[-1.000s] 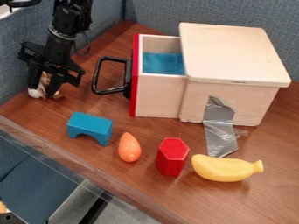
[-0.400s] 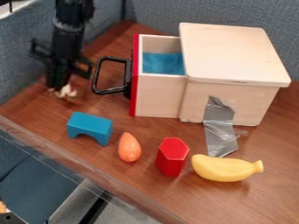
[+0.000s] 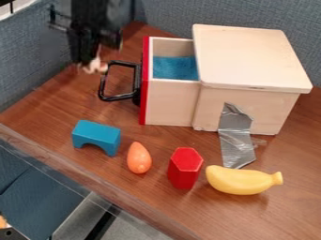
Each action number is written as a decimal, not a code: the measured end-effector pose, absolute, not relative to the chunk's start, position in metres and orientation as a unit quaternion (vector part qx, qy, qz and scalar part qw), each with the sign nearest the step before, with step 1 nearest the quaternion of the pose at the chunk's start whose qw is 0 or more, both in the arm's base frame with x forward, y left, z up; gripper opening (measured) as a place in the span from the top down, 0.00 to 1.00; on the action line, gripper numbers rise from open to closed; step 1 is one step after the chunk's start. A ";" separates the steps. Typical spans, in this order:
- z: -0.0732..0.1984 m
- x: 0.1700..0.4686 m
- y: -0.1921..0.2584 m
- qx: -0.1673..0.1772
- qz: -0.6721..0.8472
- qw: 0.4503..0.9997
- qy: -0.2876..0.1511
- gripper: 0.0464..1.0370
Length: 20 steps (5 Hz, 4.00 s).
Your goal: Moved the brown thing inside the drawer
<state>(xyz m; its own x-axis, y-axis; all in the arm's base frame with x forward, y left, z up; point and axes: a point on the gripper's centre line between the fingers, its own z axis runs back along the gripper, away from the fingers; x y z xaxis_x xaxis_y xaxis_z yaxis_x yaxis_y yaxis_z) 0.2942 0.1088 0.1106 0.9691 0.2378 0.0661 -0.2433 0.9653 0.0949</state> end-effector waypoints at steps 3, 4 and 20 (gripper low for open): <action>0.168 0.307 0.082 -0.001 0.055 0.995 -0.086 0.98; 0.175 0.316 0.069 -0.010 0.021 0.995 -0.101 0.98; 0.158 0.348 0.057 -0.023 -0.076 0.993 -0.084 0.04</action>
